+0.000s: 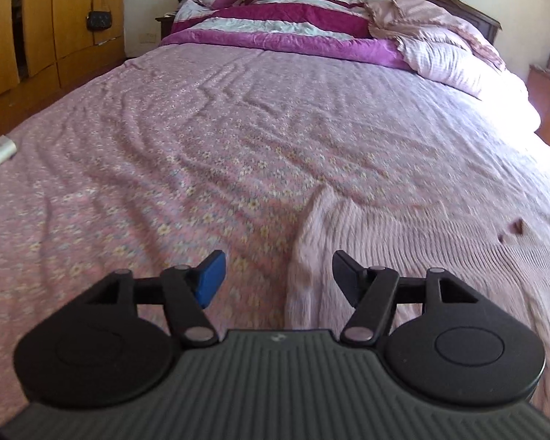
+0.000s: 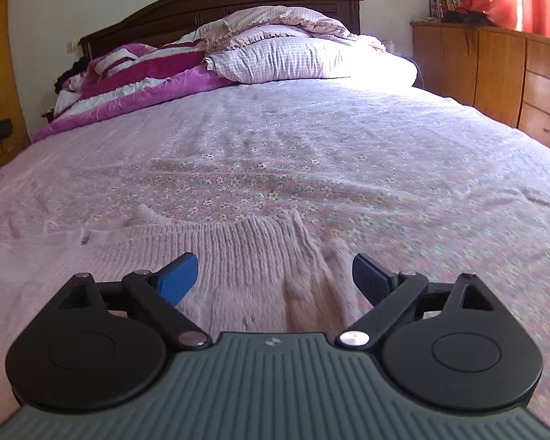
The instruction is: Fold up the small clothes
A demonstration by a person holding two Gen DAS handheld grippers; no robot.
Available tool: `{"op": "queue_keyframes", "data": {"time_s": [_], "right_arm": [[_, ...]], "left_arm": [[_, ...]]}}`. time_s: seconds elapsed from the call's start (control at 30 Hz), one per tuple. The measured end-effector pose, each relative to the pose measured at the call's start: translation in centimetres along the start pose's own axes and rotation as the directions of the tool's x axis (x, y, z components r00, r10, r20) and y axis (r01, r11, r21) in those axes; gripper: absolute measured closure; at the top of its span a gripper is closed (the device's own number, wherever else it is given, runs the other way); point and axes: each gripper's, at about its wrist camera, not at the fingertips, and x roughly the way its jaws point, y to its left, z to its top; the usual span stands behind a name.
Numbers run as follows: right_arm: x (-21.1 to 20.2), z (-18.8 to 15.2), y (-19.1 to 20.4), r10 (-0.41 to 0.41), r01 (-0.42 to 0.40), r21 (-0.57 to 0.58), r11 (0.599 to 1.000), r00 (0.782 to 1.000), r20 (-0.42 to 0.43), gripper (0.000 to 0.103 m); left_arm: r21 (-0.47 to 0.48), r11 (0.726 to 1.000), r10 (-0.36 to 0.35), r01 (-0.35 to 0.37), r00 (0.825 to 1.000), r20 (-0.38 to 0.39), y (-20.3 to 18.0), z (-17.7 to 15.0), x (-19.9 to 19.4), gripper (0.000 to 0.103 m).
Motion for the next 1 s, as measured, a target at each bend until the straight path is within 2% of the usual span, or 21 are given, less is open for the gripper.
{"op": "queue_keyframes", "data": {"time_s": [0.13, 0.27, 0.47, 0.6, 0.73, 0.87, 1.0], "right_arm": [[-3.2, -0.4, -1.5, 0.041, -0.042, 0.058, 0.997, 0.999, 0.003, 0.005], [-5.8, -1.2, -2.6, 0.064, -0.064, 0.109, 0.992, 0.998, 0.002, 0.004], [-8.6, -2.3, -4.1, 0.088, -0.084, 0.164, 0.983, 0.996, -0.018, 0.001], [-9.3, -3.1, -4.3, 0.085, -0.078, 0.15, 0.986, 0.996, -0.04, 0.001], [-9.6, -4.0, -4.9, 0.114, -0.101, 0.193, 0.976, 0.992, -0.057, 0.001], [-9.5, -4.9, -5.1, 0.118, -0.101, 0.205, 0.974, 0.99, -0.074, 0.001], [-8.9, -5.2, -5.9, 0.124, -0.097, 0.264, 0.96, 0.988, -0.088, 0.001]], "left_arm": [[0.004, 1.0, -0.008, 0.008, 0.999, -0.032, -0.1, -1.1, -2.2, 0.037], [-0.026, 0.999, 0.023, -0.024, 0.997, -0.071, -0.3, -2.3, -3.7, 0.037], [-0.062, 0.998, -0.028, 0.022, 0.995, -0.093, -0.5, -3.8, -5.8, 0.037], [-0.062, 0.997, -0.046, 0.039, 0.993, -0.106, -0.9, -4.7, -6.8, 0.037], [-0.058, 0.997, -0.055, 0.049, 0.991, -0.124, -1.3, -5.5, -7.4, 0.037], [-0.051, 0.997, -0.059, 0.052, 0.987, -0.147, -1.7, -6.1, -7.6, 0.037], [-0.036, 0.998, -0.064, 0.059, 0.986, -0.156, -2.2, -6.4, -7.7, 0.037]]}}
